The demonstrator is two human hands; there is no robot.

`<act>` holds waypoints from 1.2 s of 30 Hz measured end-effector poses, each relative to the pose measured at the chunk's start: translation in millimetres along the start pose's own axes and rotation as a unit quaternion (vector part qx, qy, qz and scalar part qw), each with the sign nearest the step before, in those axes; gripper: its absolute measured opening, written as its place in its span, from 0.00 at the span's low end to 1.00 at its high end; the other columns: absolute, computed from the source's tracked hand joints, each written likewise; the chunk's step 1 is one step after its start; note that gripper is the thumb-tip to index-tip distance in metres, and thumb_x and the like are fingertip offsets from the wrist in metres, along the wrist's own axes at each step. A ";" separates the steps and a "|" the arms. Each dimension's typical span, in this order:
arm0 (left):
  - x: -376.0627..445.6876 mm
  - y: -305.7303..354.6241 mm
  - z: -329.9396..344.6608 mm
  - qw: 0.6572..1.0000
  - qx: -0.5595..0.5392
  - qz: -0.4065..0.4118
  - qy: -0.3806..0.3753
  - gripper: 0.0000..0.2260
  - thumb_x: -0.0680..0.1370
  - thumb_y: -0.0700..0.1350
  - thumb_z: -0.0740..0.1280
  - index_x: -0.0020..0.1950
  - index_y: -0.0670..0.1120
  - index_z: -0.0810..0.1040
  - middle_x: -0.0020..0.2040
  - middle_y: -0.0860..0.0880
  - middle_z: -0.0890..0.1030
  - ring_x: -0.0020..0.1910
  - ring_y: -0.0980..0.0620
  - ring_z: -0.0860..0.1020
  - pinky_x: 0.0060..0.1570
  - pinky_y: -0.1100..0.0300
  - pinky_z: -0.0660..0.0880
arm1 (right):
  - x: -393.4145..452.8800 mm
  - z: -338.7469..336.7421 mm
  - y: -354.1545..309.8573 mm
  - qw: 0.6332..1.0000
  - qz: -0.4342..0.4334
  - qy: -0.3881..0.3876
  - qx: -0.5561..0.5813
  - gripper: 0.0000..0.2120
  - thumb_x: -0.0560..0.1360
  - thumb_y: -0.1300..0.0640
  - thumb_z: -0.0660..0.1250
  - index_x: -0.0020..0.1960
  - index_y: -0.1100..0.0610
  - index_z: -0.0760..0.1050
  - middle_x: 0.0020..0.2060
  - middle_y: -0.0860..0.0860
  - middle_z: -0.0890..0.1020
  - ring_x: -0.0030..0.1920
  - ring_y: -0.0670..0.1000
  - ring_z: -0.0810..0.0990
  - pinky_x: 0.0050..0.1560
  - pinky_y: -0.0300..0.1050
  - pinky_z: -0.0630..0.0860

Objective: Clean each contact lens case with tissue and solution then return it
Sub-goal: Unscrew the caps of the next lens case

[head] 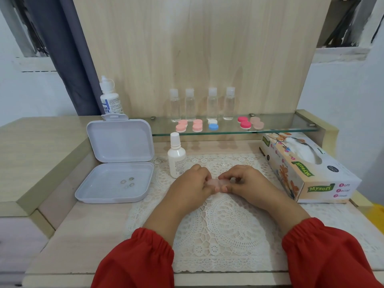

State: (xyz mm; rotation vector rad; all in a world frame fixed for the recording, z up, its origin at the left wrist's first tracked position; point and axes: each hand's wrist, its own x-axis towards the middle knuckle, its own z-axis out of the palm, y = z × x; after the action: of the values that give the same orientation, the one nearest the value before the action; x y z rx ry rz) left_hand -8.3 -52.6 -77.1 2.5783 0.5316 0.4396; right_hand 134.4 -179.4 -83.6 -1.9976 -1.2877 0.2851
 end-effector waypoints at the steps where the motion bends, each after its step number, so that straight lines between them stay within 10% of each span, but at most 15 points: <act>1: -0.2 0.0 0.1 1.000 -0.002 -0.004 0.004 0.12 0.75 0.56 0.69 0.53 0.50 0.75 0.50 0.55 0.72 0.48 0.55 0.74 0.49 0.56 0.75 | -0.3 -0.1 -0.2 1.000 -0.001 0.001 -0.001 0.11 0.69 0.51 0.76 0.51 0.46 0.83 0.45 0.41 0.80 0.48 0.45 0.76 0.55 0.51 0.74; 6: -0.9 -1.6 -4.2 0.998 -0.052 0.000 -0.020 0.18 0.75 0.50 0.68 0.64 0.52 0.74 0.53 0.57 0.72 0.50 0.58 0.73 0.52 0.61 0.71 | 0.0 -0.6 -1.4 1.000 0.000 -0.002 -0.006 0.11 0.69 0.52 0.76 0.52 0.46 0.82 0.44 0.42 0.79 0.48 0.45 0.75 0.56 0.50 0.73; 18: 0.4 2.2 -2.1 0.998 -0.040 -0.024 0.053 0.11 0.76 0.55 0.67 0.49 0.49 0.75 0.47 0.56 0.71 0.46 0.56 0.74 0.47 0.57 0.74 | -0.6 -0.6 -3.1 1.000 0.011 -0.002 -0.006 0.14 0.68 0.49 0.76 0.54 0.46 0.82 0.45 0.41 0.79 0.47 0.44 0.75 0.56 0.50 0.74; 30: 6.6 -5.4 3.4 0.995 0.082 -0.016 0.050 0.15 0.81 0.41 0.58 0.66 0.46 0.74 0.58 0.48 0.76 0.55 0.48 0.76 0.52 0.49 0.75 | -1.7 -2.0 -5.4 1.000 0.007 -0.003 -0.017 0.14 0.70 0.51 0.75 0.55 0.47 0.82 0.46 0.39 0.79 0.48 0.43 0.74 0.58 0.48 0.73; 36: 1.2 -5.3 -5.3 0.994 -0.066 -0.058 0.065 0.13 0.79 0.44 0.62 0.62 0.51 0.77 0.58 0.54 0.79 0.52 0.56 0.77 0.55 0.57 0.75 | -1.6 -2.2 -6.5 1.000 0.003 -0.003 -0.026 0.14 0.70 0.51 0.75 0.56 0.47 0.82 0.46 0.40 0.78 0.48 0.42 0.75 0.58 0.48 0.73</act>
State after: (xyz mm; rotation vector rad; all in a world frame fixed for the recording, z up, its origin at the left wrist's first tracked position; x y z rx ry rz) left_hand -10.9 -45.7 -75.1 2.3897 0.6713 0.5840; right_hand 130.3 -180.2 -78.0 -2.0457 -1.3050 0.2645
